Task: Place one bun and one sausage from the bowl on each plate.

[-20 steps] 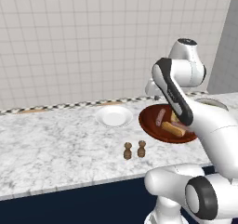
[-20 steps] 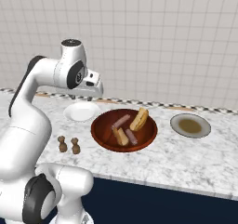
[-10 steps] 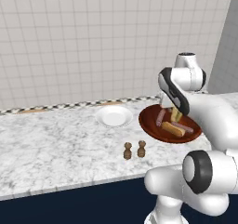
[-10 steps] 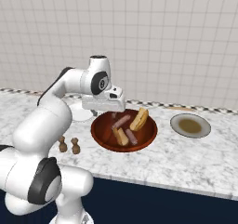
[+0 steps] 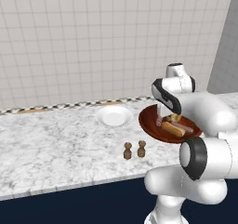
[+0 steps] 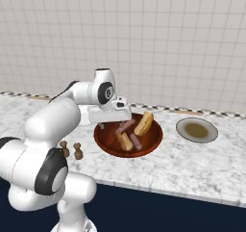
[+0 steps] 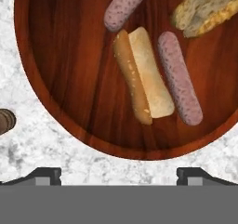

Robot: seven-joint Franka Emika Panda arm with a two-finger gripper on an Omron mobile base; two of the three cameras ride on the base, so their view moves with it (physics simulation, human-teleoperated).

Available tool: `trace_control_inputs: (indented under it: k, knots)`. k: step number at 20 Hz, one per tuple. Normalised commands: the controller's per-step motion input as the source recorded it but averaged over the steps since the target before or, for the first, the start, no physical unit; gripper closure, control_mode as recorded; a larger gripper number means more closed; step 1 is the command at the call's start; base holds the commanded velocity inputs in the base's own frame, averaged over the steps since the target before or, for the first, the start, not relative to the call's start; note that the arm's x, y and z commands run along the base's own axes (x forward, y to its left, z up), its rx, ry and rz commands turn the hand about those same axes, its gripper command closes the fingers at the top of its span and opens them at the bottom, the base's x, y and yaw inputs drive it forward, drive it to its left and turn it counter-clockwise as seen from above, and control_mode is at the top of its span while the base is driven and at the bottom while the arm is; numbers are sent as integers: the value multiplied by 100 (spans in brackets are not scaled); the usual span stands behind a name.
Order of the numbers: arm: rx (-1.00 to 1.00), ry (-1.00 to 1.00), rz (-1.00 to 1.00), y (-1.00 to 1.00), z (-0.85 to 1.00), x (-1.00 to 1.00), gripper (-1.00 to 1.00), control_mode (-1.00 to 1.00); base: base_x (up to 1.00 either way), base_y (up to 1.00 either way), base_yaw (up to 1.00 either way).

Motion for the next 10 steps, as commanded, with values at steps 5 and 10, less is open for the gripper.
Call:
trace_control_inputs:
  k: [5, 10]
  knots:
    - [-1, 0, 3, 0, -55, 16, -100, -100, 0, 0, 0]
    - [0, 0, 3, -14, -59, 18, -100, -100, 0, 0, 0]
